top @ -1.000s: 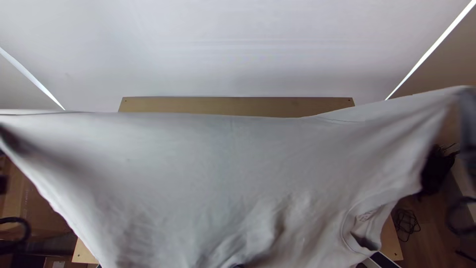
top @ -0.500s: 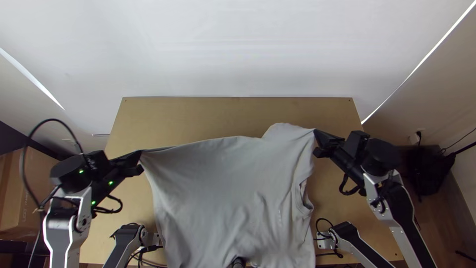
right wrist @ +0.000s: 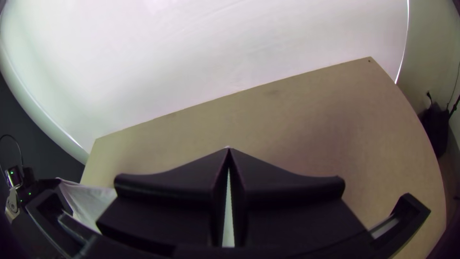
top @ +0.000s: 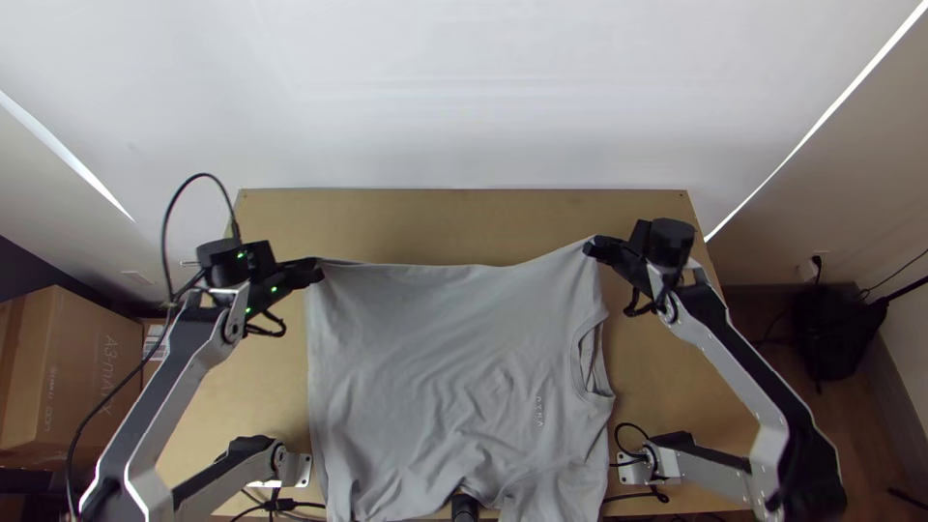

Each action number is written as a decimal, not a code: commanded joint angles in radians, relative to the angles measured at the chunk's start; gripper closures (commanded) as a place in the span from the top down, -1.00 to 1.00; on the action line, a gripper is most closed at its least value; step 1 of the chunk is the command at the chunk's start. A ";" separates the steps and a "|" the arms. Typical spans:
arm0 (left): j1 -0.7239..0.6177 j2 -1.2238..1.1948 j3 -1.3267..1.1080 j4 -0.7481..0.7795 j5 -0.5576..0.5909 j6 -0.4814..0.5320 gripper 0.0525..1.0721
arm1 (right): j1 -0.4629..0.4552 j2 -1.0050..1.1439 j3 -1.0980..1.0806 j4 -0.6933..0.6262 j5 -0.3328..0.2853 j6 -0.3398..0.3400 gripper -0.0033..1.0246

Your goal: Fold the t-shirt

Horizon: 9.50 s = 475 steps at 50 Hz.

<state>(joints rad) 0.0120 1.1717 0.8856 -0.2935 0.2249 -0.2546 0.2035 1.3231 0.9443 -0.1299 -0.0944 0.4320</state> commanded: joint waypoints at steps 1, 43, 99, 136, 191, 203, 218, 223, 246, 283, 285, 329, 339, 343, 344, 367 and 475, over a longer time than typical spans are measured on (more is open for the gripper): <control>-0.003 0.144 0.072 0.056 -0.004 0.021 -0.95 | -0.023 0.126 0.108 0.050 0.012 -0.021 -0.95; 0.048 0.938 0.929 0.010 -0.010 0.055 -0.86 | -0.087 0.795 0.876 0.038 0.113 -0.052 -0.93; 0.048 -0.066 0.547 -0.331 0.014 0.051 0.92 | -0.509 -0.070 0.297 -0.830 -0.369 -0.062 0.82; 0.057 -0.201 0.431 -0.389 0.013 0.003 0.90 | -0.483 -0.067 -0.283 -0.642 -0.488 -0.174 0.43; 0.042 -0.159 0.401 -0.575 0.013 0.140 0.90 | -0.299 -0.070 -0.455 -0.333 -0.409 -0.110 -0.81; 0.022 -0.176 0.285 -0.723 0.014 0.402 0.88 | -0.299 -0.131 -0.461 -0.336 -0.389 -0.093 -0.94; -0.095 -0.264 0.072 -0.796 0.001 0.666 0.89 | -0.294 -0.182 -0.460 -0.350 -0.375 -0.041 -0.94; -0.173 -0.293 0.018 -0.840 -0.018 0.727 0.89 | -0.288 -0.183 -0.461 -0.350 -0.366 -0.027 -0.94; -0.452 -0.288 -0.208 -0.809 -0.114 0.710 0.77 | -0.223 -0.186 -0.446 -0.343 -0.292 0.051 -0.94; -0.558 0.078 -0.188 -0.573 -0.056 0.617 0.54 | -0.233 -0.173 -0.449 -0.329 -0.269 0.056 -0.94; -0.558 0.085 -0.185 -0.567 -0.052 0.614 0.54 | -0.233 -0.173 -0.449 -0.329 -0.269 0.056 -0.94; -0.302 -0.014 -0.148 -0.605 -0.027 0.753 -0.95 | -0.283 -0.249 -0.434 -0.327 -0.261 0.005 -0.94; -0.129 -0.052 -0.122 -0.647 -0.002 0.833 -0.95 | -0.309 -0.279 -0.430 -0.329 -0.237 -0.078 -0.94; -0.086 -0.064 -0.120 -0.662 0.013 0.853 -0.95 | -0.323 -0.272 -0.424 -0.332 -0.212 -0.096 -0.94; -0.080 -0.066 -0.119 -0.664 0.013 0.854 -0.95 | -0.329 -0.272 -0.421 -0.333 -0.211 -0.096 -0.94; -0.103 -0.092 0.073 -0.500 0.056 0.534 -0.95 | -0.214 -0.378 -0.193 -0.424 -0.169 -0.062 -0.94; -0.058 -0.682 0.319 -0.510 -0.173 0.299 -0.95 | -0.084 -0.728 0.258 -0.455 -0.091 0.025 -0.95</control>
<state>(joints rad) -0.0288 0.5556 1.3689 -0.7780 0.0948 0.0601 0.1070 0.6643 1.3834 -0.5865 -0.2241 0.4274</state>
